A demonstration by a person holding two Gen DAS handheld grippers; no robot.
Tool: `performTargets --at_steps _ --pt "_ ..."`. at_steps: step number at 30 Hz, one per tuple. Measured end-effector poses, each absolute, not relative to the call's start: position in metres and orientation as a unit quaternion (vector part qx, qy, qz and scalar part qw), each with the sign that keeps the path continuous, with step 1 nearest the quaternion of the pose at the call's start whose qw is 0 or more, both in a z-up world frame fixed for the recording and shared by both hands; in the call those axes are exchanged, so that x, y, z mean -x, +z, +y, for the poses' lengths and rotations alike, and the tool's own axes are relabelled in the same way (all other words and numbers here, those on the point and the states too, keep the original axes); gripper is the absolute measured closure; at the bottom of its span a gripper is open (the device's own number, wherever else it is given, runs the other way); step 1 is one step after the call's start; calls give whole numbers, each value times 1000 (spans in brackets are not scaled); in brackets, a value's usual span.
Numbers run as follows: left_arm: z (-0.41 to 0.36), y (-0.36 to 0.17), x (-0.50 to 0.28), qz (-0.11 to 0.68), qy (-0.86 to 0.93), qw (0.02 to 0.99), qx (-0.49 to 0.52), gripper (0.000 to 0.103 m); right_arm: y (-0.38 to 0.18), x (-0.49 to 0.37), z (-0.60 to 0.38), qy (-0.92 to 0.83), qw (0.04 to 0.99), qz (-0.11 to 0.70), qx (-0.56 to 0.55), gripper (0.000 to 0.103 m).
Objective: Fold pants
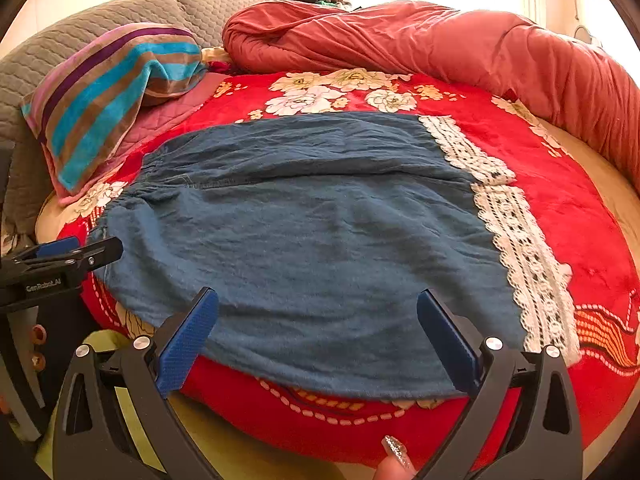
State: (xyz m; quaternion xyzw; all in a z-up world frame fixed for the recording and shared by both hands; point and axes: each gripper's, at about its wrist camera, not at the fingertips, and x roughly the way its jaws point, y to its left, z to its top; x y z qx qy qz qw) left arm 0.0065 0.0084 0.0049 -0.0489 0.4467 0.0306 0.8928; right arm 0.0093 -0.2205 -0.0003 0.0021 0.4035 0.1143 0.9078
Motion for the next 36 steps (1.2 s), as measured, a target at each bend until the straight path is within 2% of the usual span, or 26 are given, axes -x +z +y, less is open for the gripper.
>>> performTargets --at_steps 26,36 --pt "114 -6 -123 472 99 873 73 8 15 -154 -155 162 904 389 69 4" --pt "137 -19 -175 485 96 867 67 8 4 -241 -125 203 888 400 104 4"
